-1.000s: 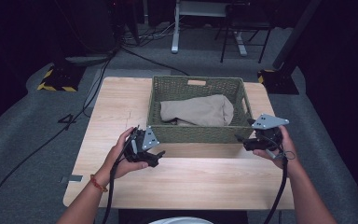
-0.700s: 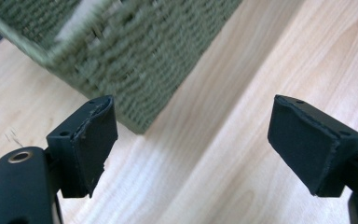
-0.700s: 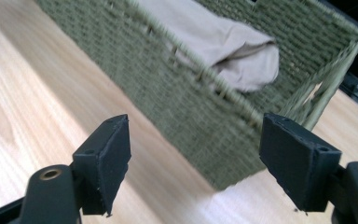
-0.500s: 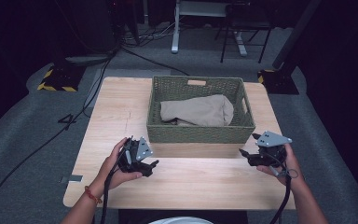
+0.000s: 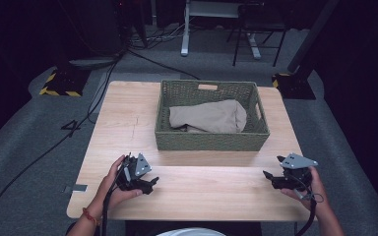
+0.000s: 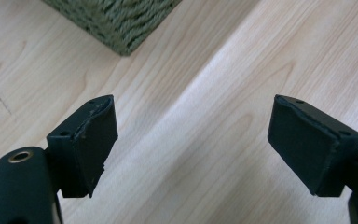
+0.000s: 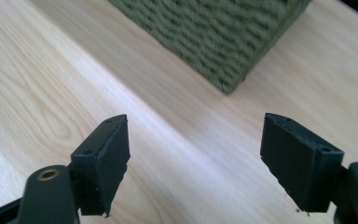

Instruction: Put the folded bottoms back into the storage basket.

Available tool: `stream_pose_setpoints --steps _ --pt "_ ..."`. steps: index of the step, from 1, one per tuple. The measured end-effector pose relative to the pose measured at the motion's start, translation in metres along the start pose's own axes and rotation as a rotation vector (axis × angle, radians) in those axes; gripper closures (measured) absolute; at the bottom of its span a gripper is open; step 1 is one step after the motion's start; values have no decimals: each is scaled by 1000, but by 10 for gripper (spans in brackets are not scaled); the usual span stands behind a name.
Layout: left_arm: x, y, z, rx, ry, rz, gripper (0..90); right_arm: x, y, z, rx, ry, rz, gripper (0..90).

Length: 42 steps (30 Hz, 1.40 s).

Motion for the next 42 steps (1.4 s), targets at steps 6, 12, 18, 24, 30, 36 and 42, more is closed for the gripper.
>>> stream_pose_setpoints --steps 6,12,18,24,30,36,42 --pt "-2 11 5 -38 0 4 164 3 24 -4 52 -2 23 247" --pt "-1 22 9 -75 17 12 164 2 45 -10 113 -9 19 246" --pt "3 35 14 -121 43 26 164 0 61 -13 183 -12 5 243" --pt "3 47 18 -179 91 22 163 2 77 -17 284 -29 -28 228" --pt "2 57 22 -216 97 -10 149 1 80 -18 314 -11 -29 220" --pt "4 57 25 -213 91 -5 123 1 80 -18 314 -11 -27 216" --pt "6 55 25 -216 102 -1 103 2 79 -19 313 -17 -27 203"
Point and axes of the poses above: each handheld gripper's, and its own axes: x roughly forward along the jaws, y roughly out of its underside, z roughly to its left, the point moved 2 cm from there along x, roughly forward along the jaws, and after that the axes turned 5 degrees about -y, right-handed, at the moved point
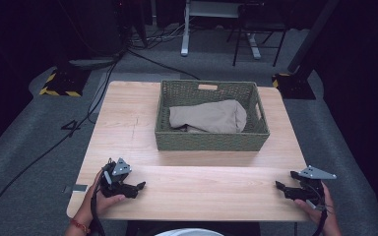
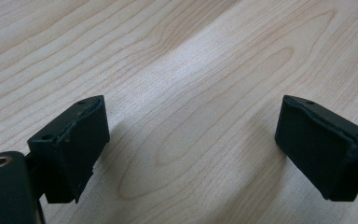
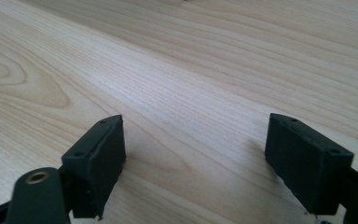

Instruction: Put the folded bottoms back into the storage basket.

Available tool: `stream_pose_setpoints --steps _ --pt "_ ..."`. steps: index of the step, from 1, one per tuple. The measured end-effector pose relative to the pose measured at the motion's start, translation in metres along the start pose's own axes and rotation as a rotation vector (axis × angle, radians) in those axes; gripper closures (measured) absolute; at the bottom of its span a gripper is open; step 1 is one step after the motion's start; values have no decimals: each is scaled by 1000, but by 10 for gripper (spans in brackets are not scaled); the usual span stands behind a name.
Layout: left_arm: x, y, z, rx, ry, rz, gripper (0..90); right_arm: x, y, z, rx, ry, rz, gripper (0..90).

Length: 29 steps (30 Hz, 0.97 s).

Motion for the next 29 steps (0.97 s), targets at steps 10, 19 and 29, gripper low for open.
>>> stream_pose_setpoints --steps 10,19,29 --pt "1 -1 1 11 -2 -2 99 1 -1 -1 2 1 3 200" --pt "1 -1 1 9 -2 -3 98 1 -1 -1 2 2 3 198" --pt "1 -1 1 8 -2 -3 98 1 -1 -1 3 2 3 198"
Point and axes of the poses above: each handheld gripper's, and its own axes: x roughly forward along the jaws, y roughly out of its underside, z roughly to its left, the point moved 2 cm from there along x, roughly forward along the jaws, and after that the axes turned 5 degrees about -y, right-handed, at the moved point
